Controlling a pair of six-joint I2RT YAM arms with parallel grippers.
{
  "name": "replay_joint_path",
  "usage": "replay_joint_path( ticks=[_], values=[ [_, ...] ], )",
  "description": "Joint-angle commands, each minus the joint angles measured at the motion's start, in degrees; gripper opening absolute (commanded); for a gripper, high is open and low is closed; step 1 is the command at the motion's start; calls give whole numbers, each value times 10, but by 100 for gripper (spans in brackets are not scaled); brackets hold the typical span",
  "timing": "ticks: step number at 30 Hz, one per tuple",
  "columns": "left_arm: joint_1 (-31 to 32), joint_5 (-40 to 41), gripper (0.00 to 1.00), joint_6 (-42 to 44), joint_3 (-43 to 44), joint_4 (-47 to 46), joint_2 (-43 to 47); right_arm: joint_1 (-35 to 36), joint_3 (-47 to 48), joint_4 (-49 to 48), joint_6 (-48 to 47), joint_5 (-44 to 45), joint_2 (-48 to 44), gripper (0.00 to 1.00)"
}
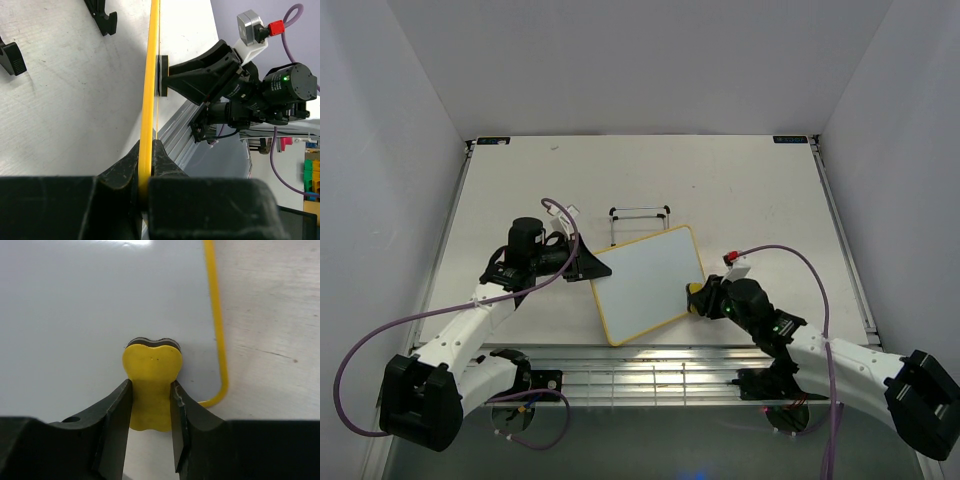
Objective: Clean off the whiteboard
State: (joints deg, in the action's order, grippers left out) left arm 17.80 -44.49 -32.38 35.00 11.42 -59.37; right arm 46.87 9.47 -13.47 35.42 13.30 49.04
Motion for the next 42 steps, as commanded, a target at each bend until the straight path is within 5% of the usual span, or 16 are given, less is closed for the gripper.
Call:
replay_joint_path(
  ticks=[1,7,11,21,31,35,42],
  values=[
    [18,5,0,31,-2,54,-7,17,-15,-57,2,-126,-9,12],
    [21,-8,0,30,-4,47,-3,17,-16,-94,-25,-201,-34,12],
    [21,-12,0,30,-5,42,11,2,-3,-44,-35,-152,-24,12],
    [21,-42,0,31,-10,18,60,-216,-53,51,4,-218,-40,12],
    [21,-12,0,17,16,5,104,-253,170,327,-103,-85,-175,12],
    [21,3,0,27,55,8,110,-254,256,396,-141,-40,-154,12],
    [21,103,0,64,248,112,18,-258,251,382,-162,-56,-52,18]
  ],
)
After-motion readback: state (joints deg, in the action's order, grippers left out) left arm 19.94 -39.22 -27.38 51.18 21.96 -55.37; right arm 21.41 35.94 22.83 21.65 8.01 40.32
